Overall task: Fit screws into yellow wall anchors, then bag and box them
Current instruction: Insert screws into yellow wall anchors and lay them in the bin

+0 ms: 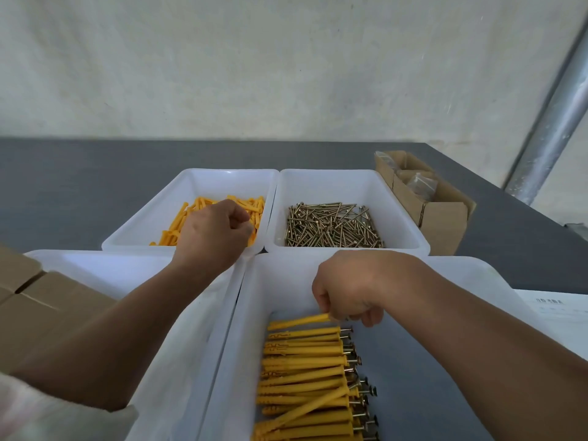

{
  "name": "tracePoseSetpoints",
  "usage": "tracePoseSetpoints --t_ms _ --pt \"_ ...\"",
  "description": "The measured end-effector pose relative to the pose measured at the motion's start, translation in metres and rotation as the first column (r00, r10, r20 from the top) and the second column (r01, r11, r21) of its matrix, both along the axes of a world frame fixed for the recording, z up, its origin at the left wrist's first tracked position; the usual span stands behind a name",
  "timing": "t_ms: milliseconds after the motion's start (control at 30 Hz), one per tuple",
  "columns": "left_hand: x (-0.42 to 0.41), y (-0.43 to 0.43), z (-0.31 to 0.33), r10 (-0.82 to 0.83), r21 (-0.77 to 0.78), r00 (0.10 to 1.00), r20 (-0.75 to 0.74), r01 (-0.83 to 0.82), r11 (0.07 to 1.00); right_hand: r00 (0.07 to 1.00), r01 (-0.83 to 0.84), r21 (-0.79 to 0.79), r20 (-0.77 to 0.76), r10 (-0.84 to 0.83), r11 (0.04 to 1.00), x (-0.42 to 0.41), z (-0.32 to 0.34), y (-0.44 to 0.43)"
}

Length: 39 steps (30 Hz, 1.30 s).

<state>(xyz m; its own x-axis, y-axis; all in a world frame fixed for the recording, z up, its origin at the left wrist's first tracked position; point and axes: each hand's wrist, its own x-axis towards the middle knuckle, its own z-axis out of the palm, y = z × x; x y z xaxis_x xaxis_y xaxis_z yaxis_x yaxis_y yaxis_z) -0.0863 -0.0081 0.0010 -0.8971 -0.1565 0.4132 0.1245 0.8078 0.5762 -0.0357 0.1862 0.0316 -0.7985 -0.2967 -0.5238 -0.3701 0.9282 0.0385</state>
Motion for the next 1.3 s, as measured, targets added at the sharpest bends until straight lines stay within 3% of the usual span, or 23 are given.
tracePoseSetpoints --t_ms 167,333,433,500,567,633,700,767,933,1100,1300 --pt "-0.007 -0.008 -0.008 0.056 -0.269 0.995 0.086 -0.031 0.963 0.997 0.007 -0.036 -0.075 -0.010 0.999 0.002 -0.005 0.000" --pt "-0.013 -0.011 -0.012 0.082 -0.390 0.963 0.256 0.026 0.920 0.997 0.013 -0.022 -0.070 -0.015 1.000 0.001 -0.002 -0.001" --pt "-0.015 -0.012 -0.013 0.069 -0.405 0.938 0.341 0.080 0.911 0.994 0.077 -0.038 0.078 -0.074 0.996 -0.002 0.004 0.002" --pt "-0.016 -0.013 -0.012 0.066 -0.443 0.930 0.362 0.109 0.890 0.977 0.165 -0.177 0.166 -0.136 0.970 -0.007 0.011 0.006" --pt "-0.016 -0.014 -0.011 0.065 -0.506 0.925 0.374 0.145 0.850 0.989 0.149 -0.362 0.059 -0.137 0.920 -0.015 0.021 0.013" --pt "-0.015 -0.014 -0.011 0.082 -0.516 0.929 0.360 0.125 0.847 0.967 0.104 -0.492 -0.153 -0.204 0.864 -0.024 0.025 0.021" --pt "-0.012 -0.014 -0.009 0.158 -0.524 0.928 0.338 0.046 0.850 0.880 0.066 -0.538 -0.365 -0.303 0.840 -0.035 0.019 0.030" --pt "-0.011 -0.014 -0.008 0.234 -0.575 0.915 0.327 -0.004 0.818 0.824 0.087 -0.499 -0.450 -0.344 0.862 -0.044 0.005 0.040" --pt "-0.013 -0.017 -0.009 0.268 -0.592 0.896 0.353 -0.007 0.806 0.906 0.295 -0.318 -0.205 -0.369 0.901 -0.057 -0.020 0.053" --pt "-0.015 -0.018 -0.011 0.248 -0.585 0.893 0.376 0.021 0.811 0.894 0.392 -0.358 -0.069 -0.442 0.848 -0.063 -0.021 0.052" --pt "-0.014 -0.018 -0.011 0.236 -0.572 0.888 0.395 0.037 0.819 0.946 0.305 -0.356 0.003 -0.325 0.883 -0.069 -0.017 0.047"
